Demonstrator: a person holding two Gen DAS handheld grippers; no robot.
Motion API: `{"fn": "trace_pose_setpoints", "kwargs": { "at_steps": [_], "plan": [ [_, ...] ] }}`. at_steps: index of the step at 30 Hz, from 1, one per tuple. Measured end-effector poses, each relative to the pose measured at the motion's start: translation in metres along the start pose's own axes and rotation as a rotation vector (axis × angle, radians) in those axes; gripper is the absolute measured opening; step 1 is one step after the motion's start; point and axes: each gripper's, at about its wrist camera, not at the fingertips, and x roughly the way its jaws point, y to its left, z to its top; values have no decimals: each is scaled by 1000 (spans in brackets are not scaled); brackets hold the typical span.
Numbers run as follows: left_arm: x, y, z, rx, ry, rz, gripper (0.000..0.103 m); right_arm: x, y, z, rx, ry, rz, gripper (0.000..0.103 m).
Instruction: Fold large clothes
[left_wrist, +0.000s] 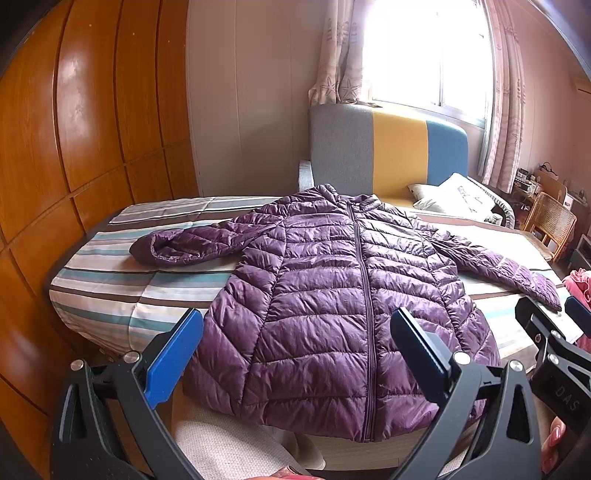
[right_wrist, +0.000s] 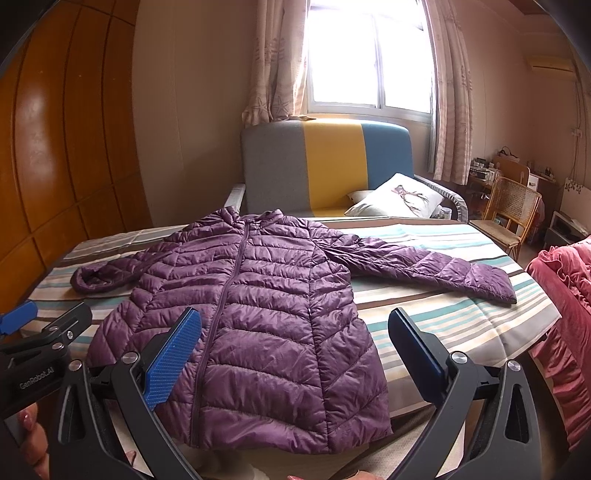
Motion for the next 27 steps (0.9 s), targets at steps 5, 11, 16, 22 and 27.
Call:
{"fn": "trace_pose_setpoints", "kwargs": {
  "at_steps": [5, 11, 16, 22, 27],
  "plan": [
    [0, 0, 0, 0, 0, 0, 101, 0, 0, 0, 2, 1, 1, 100],
    [1, -1, -2, -1, 3, 0, 101, 1, 0, -1, 1, 4, 1, 100],
    [0, -1, -4, -3, 4, 0, 101, 1, -1, -2, 3, 7, 1, 100],
    [1, 0, -3, -4, 5, -1, 101, 2, -1, -2, 2, 9, 0, 100],
    [1, 0, -3, -4, 5, 0, 101, 2, -1, -2, 2, 7, 2, 100]
  ]
}}
